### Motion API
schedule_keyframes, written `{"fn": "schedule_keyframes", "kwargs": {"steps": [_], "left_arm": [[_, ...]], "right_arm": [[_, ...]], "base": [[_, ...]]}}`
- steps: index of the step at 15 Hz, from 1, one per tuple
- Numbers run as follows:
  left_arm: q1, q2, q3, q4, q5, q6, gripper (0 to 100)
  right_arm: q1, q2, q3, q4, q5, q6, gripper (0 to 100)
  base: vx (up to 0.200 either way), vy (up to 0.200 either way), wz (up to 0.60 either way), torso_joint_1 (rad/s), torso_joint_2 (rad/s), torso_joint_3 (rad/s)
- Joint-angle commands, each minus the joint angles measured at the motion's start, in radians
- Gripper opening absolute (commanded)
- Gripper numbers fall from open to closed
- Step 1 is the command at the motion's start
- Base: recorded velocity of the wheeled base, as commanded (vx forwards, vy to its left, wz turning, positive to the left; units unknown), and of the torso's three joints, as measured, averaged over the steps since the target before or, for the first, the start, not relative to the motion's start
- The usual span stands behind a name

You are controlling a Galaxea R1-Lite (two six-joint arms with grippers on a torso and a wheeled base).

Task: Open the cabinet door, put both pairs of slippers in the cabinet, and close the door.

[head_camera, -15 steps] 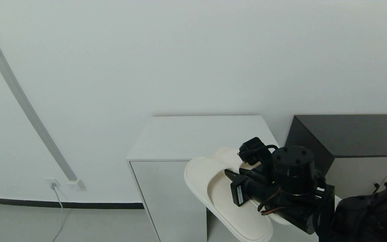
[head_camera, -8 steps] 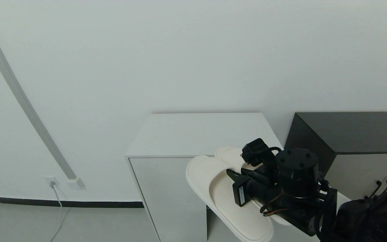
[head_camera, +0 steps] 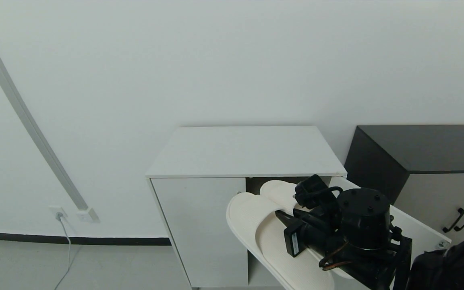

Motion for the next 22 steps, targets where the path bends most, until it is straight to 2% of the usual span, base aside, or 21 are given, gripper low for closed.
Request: {"fn": "schedule_keyframes", "kwargs": {"steps": [1, 12, 22], "left_arm": [[0.000, 0.001, 0.000, -0.001, 0.000, -0.002, 0], [0.000, 0.001, 0.000, -0.001, 0.000, -0.002, 0], [0.000, 0.001, 0.000, -0.001, 0.002, -0.004, 0]], "right_arm": [[-0.001, 0.006, 0.005, 0.000, 0.001, 0.001, 0], [-0.001, 0.012, 0.007, -0.002, 0.001, 0.001, 0], [-0.001, 0.014, 0.007, -0.002, -0.001, 0.001, 0]], "base": [[0.000, 0.000, 0.00, -0.178, 0.40, 0.222], [0.000, 0.000, 0.00, -0.218, 0.53, 0.311], [0.000, 0.000, 0.00, -0.161, 0.49, 0.325]]}}
